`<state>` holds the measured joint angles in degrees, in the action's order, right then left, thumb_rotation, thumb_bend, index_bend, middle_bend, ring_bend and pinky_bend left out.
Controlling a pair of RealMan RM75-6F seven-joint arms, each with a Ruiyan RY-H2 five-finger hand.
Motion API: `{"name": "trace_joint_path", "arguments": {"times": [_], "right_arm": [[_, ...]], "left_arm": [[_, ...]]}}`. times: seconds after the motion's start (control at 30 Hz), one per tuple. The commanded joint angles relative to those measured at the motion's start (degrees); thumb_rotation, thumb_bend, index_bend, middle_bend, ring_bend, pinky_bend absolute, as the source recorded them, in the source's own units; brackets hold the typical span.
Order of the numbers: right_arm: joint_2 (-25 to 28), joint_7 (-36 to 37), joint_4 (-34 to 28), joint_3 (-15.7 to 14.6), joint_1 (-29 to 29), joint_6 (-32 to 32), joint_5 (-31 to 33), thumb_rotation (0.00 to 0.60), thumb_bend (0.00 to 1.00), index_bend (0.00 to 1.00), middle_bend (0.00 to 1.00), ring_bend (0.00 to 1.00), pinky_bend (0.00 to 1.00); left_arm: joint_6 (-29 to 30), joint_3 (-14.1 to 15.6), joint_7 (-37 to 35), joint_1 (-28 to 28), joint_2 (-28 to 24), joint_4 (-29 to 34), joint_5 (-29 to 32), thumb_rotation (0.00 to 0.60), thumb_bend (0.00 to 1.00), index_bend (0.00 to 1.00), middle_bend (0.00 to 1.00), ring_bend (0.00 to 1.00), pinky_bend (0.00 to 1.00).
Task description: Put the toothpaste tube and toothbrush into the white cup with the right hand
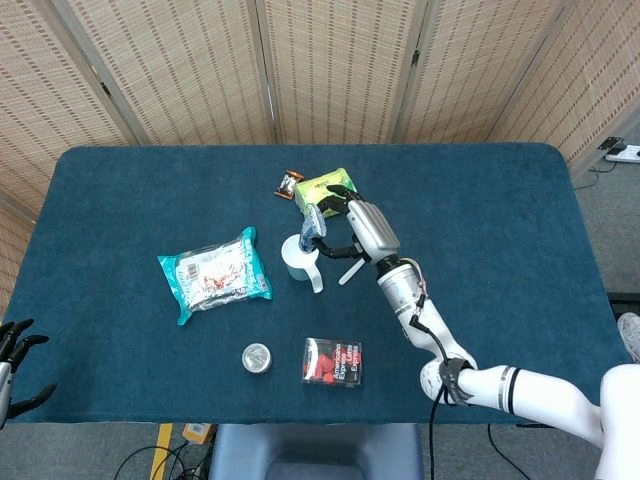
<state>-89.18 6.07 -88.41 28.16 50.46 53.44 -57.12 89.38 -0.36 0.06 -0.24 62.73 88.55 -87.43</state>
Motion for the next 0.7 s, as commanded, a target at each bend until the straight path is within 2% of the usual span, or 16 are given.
{"name": "trace_joint_path", "arguments": {"times": [0.03,0.27,0.7], "right_arm": [[-1.9,-1.1,2.6,-0.2,1.9,-1.2,1.6,0.6,0.5,0.72,0.4,0.14,0.15],[-4.9,-1.9,7.8,-0.3,4.6,-3.0,4.4,0.6,0.5,0.72,0.4,0.14,0.15],[-9.7,-4.0,16.4,-2.6,7.5,-5.7,6.6,0.6,0.48,0.72,0.4,0.14,0.15]], "left_arm": [[0.0,0.0,0.0,0.0,0.0,0.0,0.0,0.6,0.2,0.32,0.16,0.13,0.16],[-0.2,0.0,-0.1,0.1,0.0,-0.1,0.2,0.6,0.2,0.32,0.16,0.13,0.16],[-0.7,0.1,-0.4,0.4,0.3,-0.7,0.7,0.6,0.2,0.32,0.16,0.13,0.16]]}}
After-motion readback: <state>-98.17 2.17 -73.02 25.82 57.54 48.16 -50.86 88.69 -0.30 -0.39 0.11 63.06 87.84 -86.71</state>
